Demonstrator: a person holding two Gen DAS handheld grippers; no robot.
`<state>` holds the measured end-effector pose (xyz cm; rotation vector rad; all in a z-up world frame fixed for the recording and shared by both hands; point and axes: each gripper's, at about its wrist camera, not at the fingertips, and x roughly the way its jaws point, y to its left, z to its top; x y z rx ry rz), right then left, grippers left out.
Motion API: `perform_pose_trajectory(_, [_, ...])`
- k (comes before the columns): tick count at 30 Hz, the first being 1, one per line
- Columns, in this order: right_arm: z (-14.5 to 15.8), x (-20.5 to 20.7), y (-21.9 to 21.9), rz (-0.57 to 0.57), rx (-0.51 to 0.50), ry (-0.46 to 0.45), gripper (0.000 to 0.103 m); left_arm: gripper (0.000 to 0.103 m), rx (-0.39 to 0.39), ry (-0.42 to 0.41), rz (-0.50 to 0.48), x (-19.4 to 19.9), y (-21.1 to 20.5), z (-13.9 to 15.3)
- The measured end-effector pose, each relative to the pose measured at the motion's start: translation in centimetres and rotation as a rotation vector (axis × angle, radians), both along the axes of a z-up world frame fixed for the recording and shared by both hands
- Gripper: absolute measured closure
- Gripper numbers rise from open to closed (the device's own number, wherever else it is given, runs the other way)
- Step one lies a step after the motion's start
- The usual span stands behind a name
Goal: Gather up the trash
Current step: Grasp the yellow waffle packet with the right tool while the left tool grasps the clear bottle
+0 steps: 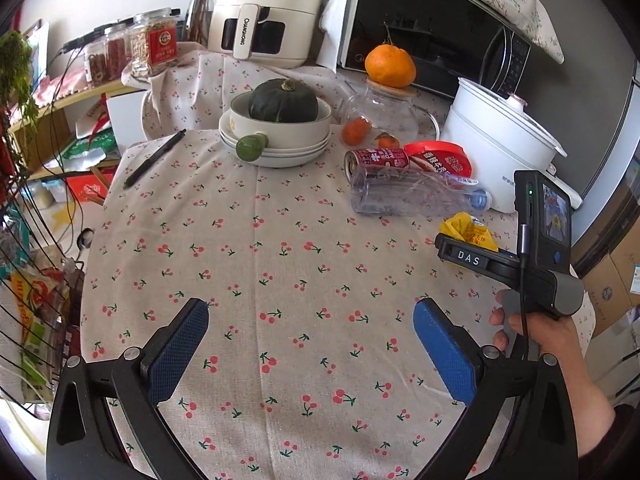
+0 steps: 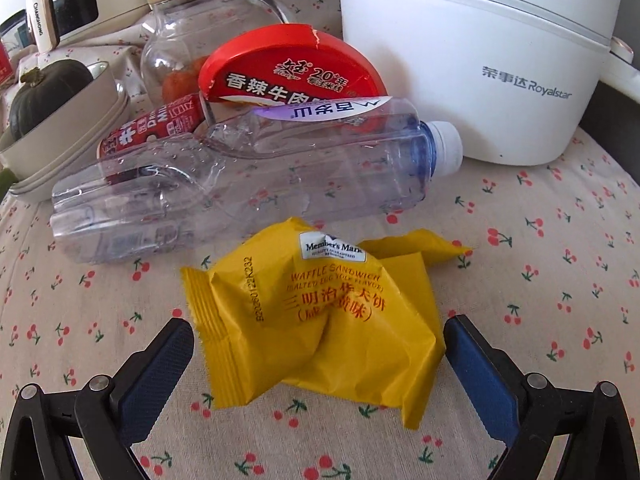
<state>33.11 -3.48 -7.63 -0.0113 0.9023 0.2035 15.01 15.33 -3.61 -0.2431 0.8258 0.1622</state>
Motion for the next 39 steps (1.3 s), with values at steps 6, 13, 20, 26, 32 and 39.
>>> perform_pose_trajectory(6, [0.2,0.0,-2.5,0.023,0.083,0.021,0.019,0.0,-0.026,0.005,-0.084,0.5,-1.7,-0.5])
perform_pose_trajectory(13, [2.4,-3.2,-7.4,0.08,0.078,0.044,0.023,0.0,0.042,0.164,-0.344,3.9,-6.6,-3.2])
perform_pose_trajectory(20, [2.7,-5.6,-11.3,0.115,0.141,0.08,0.023,0.0,0.251,0.196,-0.542,11.9,-10.1,-1.5])
perform_pose_trajectory(26, [3.4,-5.9,-13.2,0.159,0.146,0.074,0.023,0.002,0.404,0.19,-0.679,19.9,-12.2,-1.1])
perform_pose_trajectory(32, [3.4,-5.8,-14.4,0.181,0.138,0.07,0.023,0.007,0.421,0.238,-0.788,24.3,-12.7,-2.8])
perform_pose_trajectory(39, [3.1,-6.5,-15.0,0.209,0.103,0.066,0.023,0.011,0.309,0.315,-0.789,24.5,-12.1,-4.8])
